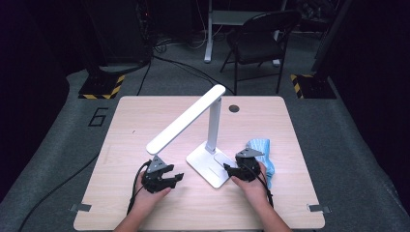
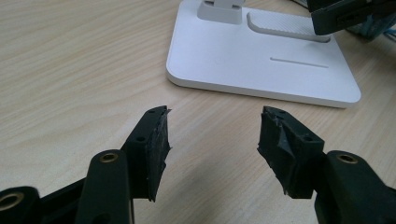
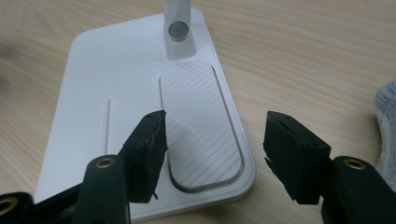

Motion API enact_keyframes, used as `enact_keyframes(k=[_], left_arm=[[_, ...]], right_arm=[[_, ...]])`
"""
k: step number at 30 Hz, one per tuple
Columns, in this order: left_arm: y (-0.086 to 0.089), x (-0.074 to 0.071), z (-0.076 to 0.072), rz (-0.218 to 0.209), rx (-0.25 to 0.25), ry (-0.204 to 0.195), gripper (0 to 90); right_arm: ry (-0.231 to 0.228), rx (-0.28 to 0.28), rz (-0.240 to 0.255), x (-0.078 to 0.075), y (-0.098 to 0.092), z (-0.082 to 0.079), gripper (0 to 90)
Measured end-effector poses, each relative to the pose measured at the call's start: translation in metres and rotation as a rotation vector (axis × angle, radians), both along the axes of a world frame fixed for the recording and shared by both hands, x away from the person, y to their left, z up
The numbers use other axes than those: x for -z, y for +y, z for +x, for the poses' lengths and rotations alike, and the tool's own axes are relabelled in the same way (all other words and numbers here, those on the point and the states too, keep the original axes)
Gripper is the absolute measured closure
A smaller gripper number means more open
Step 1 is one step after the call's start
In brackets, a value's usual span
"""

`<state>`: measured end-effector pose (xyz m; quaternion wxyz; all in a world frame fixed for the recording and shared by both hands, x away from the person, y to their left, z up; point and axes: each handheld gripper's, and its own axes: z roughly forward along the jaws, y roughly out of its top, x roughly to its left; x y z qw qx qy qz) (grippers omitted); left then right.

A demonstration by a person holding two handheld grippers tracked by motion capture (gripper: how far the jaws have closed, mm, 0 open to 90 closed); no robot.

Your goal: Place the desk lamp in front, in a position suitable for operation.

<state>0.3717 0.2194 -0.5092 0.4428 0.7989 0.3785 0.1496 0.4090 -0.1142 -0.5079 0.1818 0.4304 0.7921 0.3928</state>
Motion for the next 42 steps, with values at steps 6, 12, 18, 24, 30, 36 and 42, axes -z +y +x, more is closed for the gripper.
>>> enact_keyframes(k=[6, 12, 18, 24, 30, 36, 42], left_arm=[[0.001, 0.001, 0.0, 0.009, -0.003, 0.006, 41.8], [-0.003, 0.002, 0.0, 0.017, 0.003, 0.005, 41.0], [-0.003, 0.004, 0.0, 0.014, -0.006, 0.005, 40.1], [-0.003, 0.004, 0.001, 0.015, 0.0, 0.004, 39.5], [-0.004, 0.003, 0.0, 0.008, 0.002, 0.009, 39.0], [-0.005, 0.004, 0.001, 0.002, 0.001, 0.019, 37.6], [-0.008, 0.007, 0.0, -0.02, 0.037, 0.044, 37.0]], right_arm=[[0.064, 0.003, 0.059, 0.008, -0.001, 0.004, 38.1], [0.078, -0.007, 0.078, 0.009, -0.001, 0.0, 39.0], [0.09, -0.042, 0.079, 0.007, 0.0, -0.007, 43.7], [0.096, -0.076, 0.057, 0.006, 0.008, -0.018, 43.9], [0.107, -0.107, 0.065, 0.006, 0.016, -0.026, 42.2], [0.107, -0.128, 0.074, 0.007, 0.02, -0.028, 41.5], [0.106, -0.156, 0.067, 0.007, 0.027, -0.033, 41.4]])
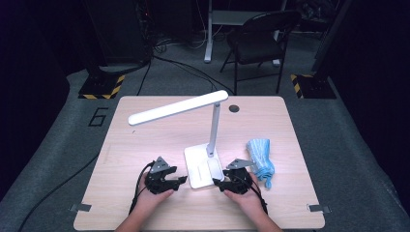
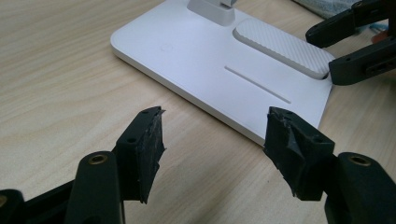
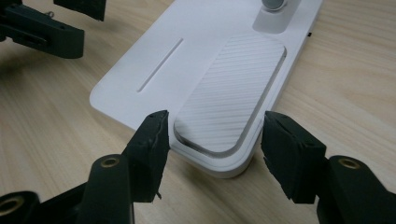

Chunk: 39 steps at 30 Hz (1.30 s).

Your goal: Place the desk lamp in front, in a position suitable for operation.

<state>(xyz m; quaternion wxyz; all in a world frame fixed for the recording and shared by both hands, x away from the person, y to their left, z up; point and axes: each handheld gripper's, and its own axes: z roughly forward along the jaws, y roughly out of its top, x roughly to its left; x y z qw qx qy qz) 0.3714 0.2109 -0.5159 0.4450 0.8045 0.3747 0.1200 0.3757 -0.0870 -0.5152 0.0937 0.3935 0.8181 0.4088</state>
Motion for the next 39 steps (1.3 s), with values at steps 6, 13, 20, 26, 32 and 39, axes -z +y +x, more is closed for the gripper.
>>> enact_keyframes(k=[6, 13, 20, 26, 32, 39], left_arm=[[0.002, 0.001, -0.003, 0.023, -0.008, -0.01, 37.0], [0.006, 0.0, -0.005, 0.038, -0.023, -0.024, 37.0], [0.011, -0.001, -0.008, 0.052, -0.035, -0.027, 37.5], [0.014, 0.001, -0.008, 0.042, -0.056, -0.019, 37.7], [0.015, 0.003, -0.008, 0.054, -0.059, -0.013, 38.5], [0.013, 0.004, -0.008, 0.057, -0.061, -0.013, 39.5]], right_arm=[[0.011, -0.04, 0.017, 0.0, 0.011, -0.005, 41.7], [0.001, -0.079, 0.038, 0.001, 0.026, -0.007, 42.0], [-0.032, -0.095, 0.056, 0.001, 0.036, -0.003, 42.0], [-0.034, -0.126, 0.077, 0.002, 0.04, 0.0, 41.7], [-0.029, -0.163, 0.092, 0.004, 0.045, 0.002, 41.9], [-0.045, -0.132, 0.089, -0.003, 0.037, 0.003, 42.5]])
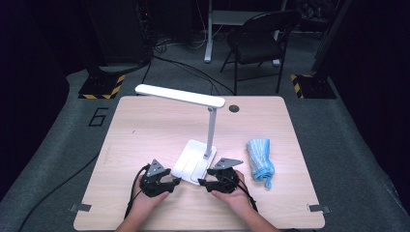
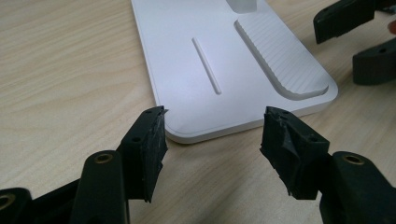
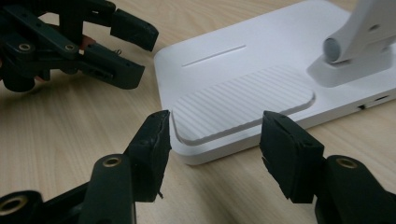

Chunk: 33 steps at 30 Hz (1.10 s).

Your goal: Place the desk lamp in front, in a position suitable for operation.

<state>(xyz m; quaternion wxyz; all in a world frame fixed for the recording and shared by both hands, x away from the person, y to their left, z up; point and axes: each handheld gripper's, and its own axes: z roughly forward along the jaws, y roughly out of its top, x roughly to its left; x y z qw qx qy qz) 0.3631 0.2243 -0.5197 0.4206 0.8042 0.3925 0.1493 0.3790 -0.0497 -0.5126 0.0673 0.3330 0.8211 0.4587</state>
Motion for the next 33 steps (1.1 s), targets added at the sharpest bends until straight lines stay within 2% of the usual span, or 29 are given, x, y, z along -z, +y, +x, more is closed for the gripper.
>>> enact_keyframes(k=[3, 7, 11, 12, 14, 15, 20, 21, 23, 27, 29, 30, 32, 33], left_arm=[[0.0, 0.0, 0.0, 0.009, 0.01, 0.006, 39.3], [-0.002, 0.0, -0.002, 0.015, 0.021, 0.007, 38.9], [-0.005, 0.003, -0.002, 0.023, 0.018, 0.005, 38.9], [-0.005, 0.003, -0.002, 0.03, 0.019, 0.007, 38.8], [-0.005, 0.003, -0.002, 0.028, 0.02, 0.0, 38.8], [-0.004, 0.003, -0.001, 0.032, 0.021, 0.001, 38.8], [-0.004, 0.004, 0.0, 0.029, 0.01, 0.001, 38.8], [-0.005, 0.005, 0.0, 0.025, 0.003, 0.005, 38.8], [-0.005, 0.005, 0.001, 0.031, 0.005, 0.003, 38.8], [-0.004, 0.005, 0.002, 0.045, 0.009, 0.0, 38.8], [-0.004, 0.005, 0.002, 0.041, 0.006, -0.003, 38.8], [-0.004, 0.005, 0.002, 0.04, 0.006, -0.001, 38.8], [-0.004, 0.006, 0.003, 0.042, 0.004, 0.001, 38.8], [-0.004, 0.006, 0.003, 0.037, 0.0, 0.004, 38.8]], right_arm=[[-0.009, 0.014, 0.001, -0.003, -0.003, 0.001, 42.5], [-0.065, 0.028, -0.016, -0.022, -0.016, 0.008, 42.3], [-0.07, 0.064, 0.0, -0.034, -0.025, 0.017, 41.5], [-0.073, 0.076, 0.004, -0.039, -0.029, 0.024, 40.9], [-0.079, 0.081, 0.009, -0.041, -0.031, 0.028, 40.8], [-0.069, 0.095, 0.027, -0.045, -0.033, 0.034, 40.3], [-0.075, 0.105, 0.048, -0.053, -0.033, 0.047, 39.1], [-0.088, 0.115, 0.051, -0.058, -0.031, 0.052, 39.0], [-0.086, 0.116, 0.051, -0.059, -0.031, 0.053, 39.0], [-0.086, 0.111, 0.049, -0.066, -0.026, 0.067, 37.9], [-0.083, 0.114, 0.056, -0.067, -0.026, 0.069, 37.7], [-0.077, 0.115, 0.079, -0.068, -0.026, 0.071, 36.9], [-0.066, 0.106, 0.076, -0.07, -0.023, 0.075, 36.4], [-0.074, 0.096, 0.072, -0.071, -0.02, 0.077, 36.0]])
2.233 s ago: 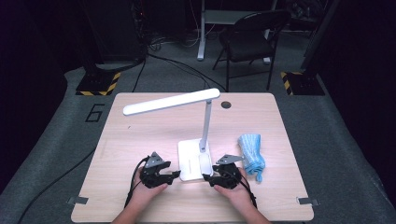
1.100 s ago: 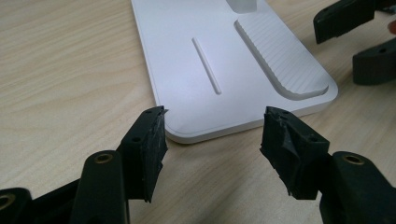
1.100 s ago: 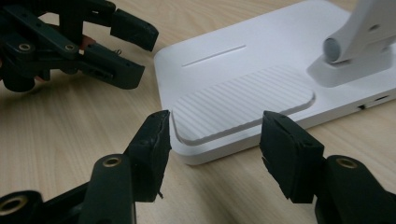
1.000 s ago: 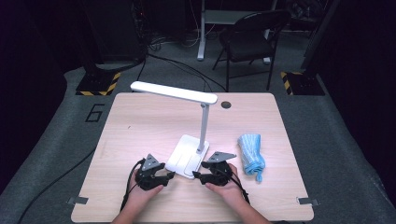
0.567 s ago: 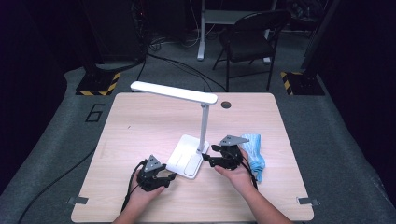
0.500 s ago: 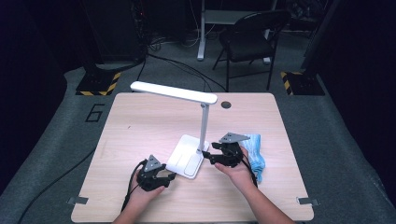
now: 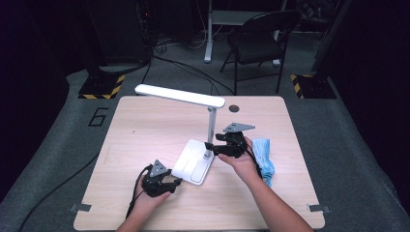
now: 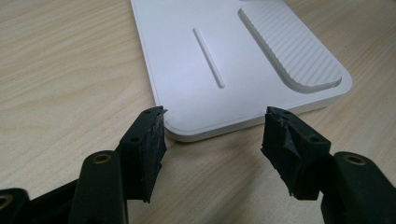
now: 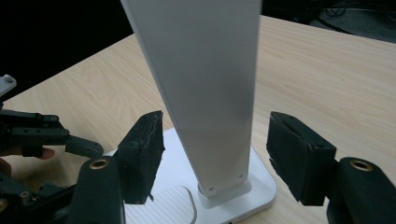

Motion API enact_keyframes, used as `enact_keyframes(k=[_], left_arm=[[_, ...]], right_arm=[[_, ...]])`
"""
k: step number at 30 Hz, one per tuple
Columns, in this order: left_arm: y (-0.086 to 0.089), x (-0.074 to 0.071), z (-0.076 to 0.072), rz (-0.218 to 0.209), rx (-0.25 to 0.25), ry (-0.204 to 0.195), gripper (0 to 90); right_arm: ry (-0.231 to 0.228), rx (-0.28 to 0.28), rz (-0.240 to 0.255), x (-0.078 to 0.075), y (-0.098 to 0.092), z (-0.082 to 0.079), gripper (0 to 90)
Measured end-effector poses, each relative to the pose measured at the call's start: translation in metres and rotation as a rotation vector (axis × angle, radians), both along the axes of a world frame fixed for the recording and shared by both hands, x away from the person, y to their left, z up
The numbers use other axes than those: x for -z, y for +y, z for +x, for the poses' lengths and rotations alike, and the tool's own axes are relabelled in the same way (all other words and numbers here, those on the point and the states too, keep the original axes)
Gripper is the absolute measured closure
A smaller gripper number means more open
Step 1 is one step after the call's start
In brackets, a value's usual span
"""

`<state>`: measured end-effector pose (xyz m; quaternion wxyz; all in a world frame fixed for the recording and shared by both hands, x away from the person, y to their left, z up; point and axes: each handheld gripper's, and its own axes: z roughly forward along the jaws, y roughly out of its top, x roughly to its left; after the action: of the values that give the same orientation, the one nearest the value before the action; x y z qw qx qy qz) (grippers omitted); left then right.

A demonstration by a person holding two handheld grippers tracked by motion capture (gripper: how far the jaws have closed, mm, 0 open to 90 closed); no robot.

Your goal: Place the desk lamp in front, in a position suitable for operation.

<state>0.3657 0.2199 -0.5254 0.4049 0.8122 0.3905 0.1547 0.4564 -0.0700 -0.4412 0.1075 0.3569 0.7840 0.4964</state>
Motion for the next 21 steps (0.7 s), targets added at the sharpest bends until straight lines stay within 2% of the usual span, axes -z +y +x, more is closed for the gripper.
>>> enact_keyframes(k=[1, 2, 5, 8, 14, 16, 18, 21], left_arm=[[0.0, 0.0, 0.0, 0.0, 0.0, 0.0, 38.9], [0.0, 0.0, 0.0, 0.0, -0.001, 0.0, 38.9], [0.001, 0.0, 0.001, 0.014, 0.002, 0.003, 39.0], [0.001, 0.001, 0.003, 0.02, -0.004, 0.0, 39.1], [0.004, 0.002, 0.006, -0.002, -0.039, 0.003, 38.9], [0.005, 0.001, 0.006, 0.0, -0.042, 0.006, 39.1], [0.006, 0.002, 0.006, 0.005, -0.047, 0.001, 39.2], [0.006, 0.001, 0.007, 0.0, -0.05, 0.011, 39.3]], right_arm=[[0.0, 0.0, 0.0, 0.0, 0.0, 0.0, 36.0], [-0.024, -0.007, 0.004, -0.001, 0.003, 0.002, 36.1], [-0.012, -0.006, 0.0, 0.0, 0.007, 0.005, 36.0], [-0.022, -0.016, 0.01, -0.001, 0.009, 0.007, 36.1], [-0.045, -0.034, 0.004, -0.003, 0.014, 0.012, 36.4], [-0.031, -0.046, 0.012, -0.003, 0.016, 0.011, 36.9], [-0.048, -0.045, -0.011, -0.003, 0.018, 0.008, 36.5], [-0.045, -0.039, -0.02, -0.004, 0.017, 0.006, 38.0]])
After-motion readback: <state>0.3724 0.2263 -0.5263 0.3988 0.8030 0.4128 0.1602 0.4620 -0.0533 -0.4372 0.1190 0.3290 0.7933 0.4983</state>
